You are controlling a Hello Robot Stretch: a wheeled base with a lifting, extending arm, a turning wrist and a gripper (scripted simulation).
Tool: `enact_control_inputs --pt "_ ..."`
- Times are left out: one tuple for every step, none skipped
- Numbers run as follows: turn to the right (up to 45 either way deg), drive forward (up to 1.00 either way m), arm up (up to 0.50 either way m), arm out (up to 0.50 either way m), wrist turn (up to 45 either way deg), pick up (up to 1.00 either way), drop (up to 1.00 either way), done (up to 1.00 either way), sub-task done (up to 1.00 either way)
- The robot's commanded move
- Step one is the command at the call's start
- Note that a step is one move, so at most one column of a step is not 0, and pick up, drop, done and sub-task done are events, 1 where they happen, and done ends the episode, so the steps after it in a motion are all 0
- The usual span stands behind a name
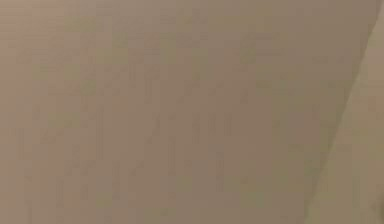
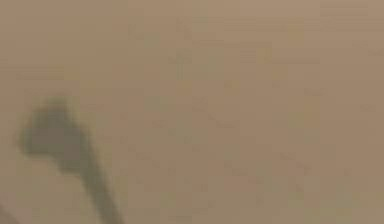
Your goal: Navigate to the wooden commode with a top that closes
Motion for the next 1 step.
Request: enact_control_inputs --pt "-45.0 0.0 0.0 0.0 0.0 0.0 0.0 0.0 0.0"
